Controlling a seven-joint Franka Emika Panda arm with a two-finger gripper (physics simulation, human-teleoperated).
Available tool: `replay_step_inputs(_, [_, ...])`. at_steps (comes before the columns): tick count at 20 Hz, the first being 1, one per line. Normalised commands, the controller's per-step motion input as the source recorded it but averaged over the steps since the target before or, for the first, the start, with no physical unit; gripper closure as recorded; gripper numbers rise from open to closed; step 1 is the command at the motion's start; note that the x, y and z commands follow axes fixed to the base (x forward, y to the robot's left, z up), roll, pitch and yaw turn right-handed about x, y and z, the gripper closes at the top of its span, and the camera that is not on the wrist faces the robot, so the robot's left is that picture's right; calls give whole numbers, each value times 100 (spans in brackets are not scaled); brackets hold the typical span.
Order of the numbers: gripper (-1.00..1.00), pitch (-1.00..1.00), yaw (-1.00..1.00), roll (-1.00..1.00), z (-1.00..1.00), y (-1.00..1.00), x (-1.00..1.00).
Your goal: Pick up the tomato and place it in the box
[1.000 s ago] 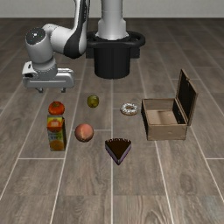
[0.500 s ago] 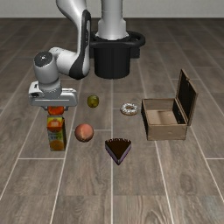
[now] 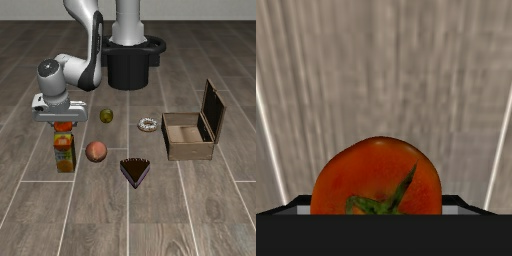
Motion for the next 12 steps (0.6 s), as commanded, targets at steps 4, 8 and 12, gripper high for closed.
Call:
replay_step_inputs(4, [100, 0, 0, 0, 100, 0, 0])
replay_step_inputs(8, [100, 0, 0, 0, 100, 0, 0])
replay_step_inputs(12, [100, 0, 0, 0, 100, 0, 0])
